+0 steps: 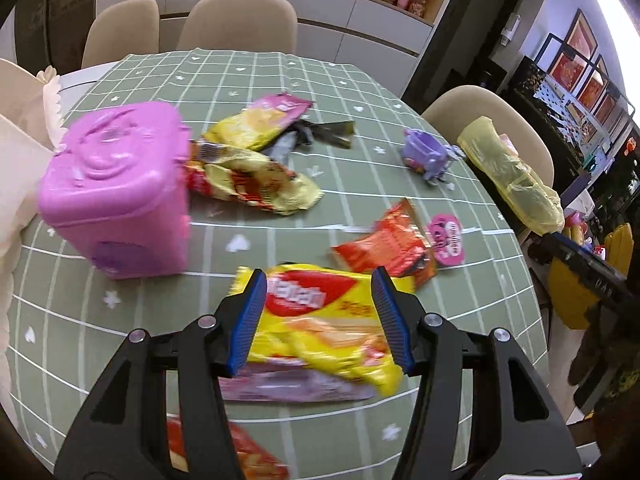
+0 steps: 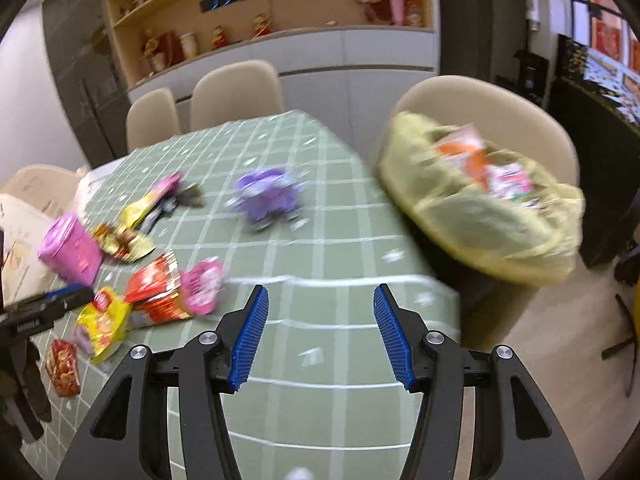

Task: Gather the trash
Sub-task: 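Move the right tool to the yellow Nabati wafer pack and close on it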

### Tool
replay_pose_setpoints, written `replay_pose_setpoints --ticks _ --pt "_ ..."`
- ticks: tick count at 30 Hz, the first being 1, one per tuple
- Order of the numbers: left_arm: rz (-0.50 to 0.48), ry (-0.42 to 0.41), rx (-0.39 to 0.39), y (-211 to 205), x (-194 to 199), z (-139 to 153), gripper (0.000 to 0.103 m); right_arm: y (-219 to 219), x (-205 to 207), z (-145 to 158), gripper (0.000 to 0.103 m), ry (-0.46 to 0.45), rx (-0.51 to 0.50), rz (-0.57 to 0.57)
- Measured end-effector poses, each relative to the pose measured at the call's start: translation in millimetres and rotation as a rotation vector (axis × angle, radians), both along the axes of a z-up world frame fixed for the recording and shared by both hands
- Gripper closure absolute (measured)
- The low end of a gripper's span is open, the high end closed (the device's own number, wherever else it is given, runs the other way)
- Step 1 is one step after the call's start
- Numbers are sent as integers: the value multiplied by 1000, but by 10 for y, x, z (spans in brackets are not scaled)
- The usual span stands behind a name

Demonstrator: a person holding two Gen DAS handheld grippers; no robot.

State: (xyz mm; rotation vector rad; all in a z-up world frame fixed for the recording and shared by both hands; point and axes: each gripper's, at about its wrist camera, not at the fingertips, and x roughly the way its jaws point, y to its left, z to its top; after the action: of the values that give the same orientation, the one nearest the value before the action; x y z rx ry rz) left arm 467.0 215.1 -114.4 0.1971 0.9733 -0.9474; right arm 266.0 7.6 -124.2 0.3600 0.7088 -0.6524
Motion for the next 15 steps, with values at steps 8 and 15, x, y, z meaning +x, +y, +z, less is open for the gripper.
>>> replay_pose_setpoints --ticks 8,15 --pt "-89 22 39 287 273 -93 51 254 713 -222 51 20 38 66" --pt "-113 105 75 381 359 -306 51 228 1006 -296 51 60 34 126"
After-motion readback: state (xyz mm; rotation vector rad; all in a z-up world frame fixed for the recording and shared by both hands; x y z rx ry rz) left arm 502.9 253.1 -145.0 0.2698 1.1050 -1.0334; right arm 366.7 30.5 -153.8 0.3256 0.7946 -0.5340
